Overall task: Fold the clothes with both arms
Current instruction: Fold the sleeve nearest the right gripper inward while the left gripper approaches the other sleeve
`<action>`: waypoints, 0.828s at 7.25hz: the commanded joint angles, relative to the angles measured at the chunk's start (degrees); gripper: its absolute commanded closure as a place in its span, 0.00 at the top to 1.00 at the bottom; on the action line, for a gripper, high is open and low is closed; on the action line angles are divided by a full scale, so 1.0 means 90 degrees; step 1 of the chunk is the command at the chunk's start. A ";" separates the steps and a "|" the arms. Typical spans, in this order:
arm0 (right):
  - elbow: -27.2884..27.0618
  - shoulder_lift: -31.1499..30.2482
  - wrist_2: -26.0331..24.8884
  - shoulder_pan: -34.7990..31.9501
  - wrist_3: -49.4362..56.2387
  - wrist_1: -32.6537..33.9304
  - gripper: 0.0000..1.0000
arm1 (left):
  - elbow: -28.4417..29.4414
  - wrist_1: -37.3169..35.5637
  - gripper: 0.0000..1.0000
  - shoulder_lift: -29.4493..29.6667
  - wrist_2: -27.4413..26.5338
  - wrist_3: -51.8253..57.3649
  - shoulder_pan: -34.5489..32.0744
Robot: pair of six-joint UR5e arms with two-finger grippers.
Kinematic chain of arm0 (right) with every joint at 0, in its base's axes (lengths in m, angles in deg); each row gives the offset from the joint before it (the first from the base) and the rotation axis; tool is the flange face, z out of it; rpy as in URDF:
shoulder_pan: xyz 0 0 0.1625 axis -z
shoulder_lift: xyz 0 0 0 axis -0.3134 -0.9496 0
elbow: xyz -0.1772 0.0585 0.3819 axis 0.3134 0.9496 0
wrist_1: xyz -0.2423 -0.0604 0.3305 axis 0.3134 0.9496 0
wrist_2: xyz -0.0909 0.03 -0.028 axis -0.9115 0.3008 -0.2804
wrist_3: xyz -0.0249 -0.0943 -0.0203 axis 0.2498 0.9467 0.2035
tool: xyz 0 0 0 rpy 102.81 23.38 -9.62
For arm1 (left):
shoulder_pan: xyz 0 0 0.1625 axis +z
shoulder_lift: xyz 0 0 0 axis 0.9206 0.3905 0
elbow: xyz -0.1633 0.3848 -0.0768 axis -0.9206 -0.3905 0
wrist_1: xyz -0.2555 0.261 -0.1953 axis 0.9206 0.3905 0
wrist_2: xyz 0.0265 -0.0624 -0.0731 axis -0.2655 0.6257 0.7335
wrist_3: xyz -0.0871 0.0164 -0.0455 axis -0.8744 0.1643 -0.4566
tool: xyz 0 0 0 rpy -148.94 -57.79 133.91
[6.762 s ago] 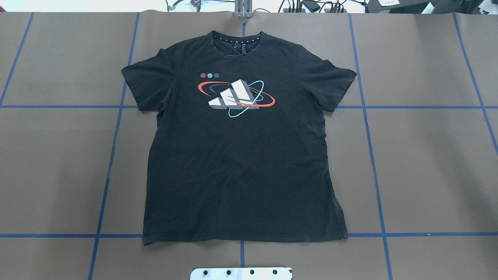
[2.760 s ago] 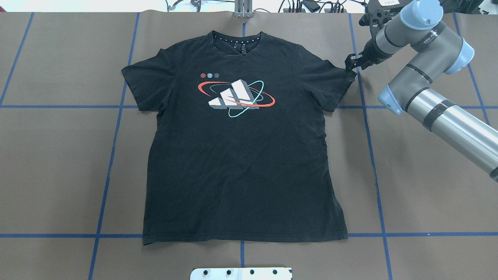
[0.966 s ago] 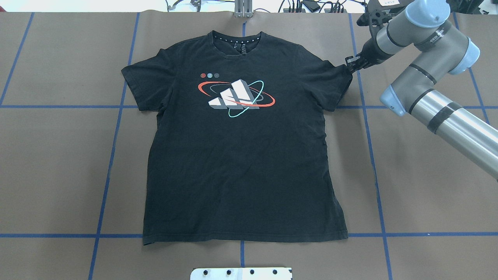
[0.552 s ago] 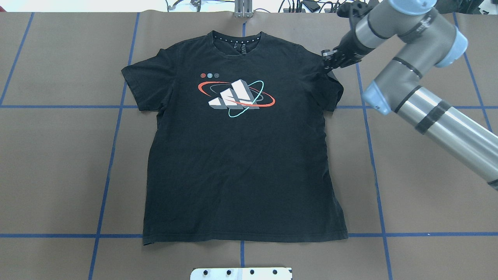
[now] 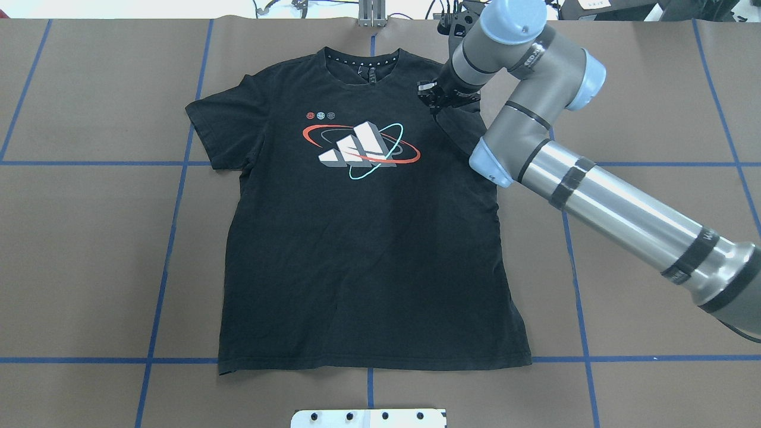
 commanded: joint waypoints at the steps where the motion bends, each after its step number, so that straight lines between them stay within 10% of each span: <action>1: 0.0477 0.0378 -0.0375 0.0192 -0.0281 -0.0011 0.00 | 0.0023 0.0155 1.00 0.0004 0.0015 -0.0010 0.0000; 3: 0.0468 0.0398 -0.0773 0.0405 -0.0312 -0.0021 1.00 | 0.0557 0.0691 1.00 0.0150 0.0054 -0.0010 0.0010; 6: -0.0398 0.0204 0.0117 0.0174 -0.0846 0.0076 1.00 | 0.1582 0.1941 1.00 0.0899 0.0016 -0.1770 0.0766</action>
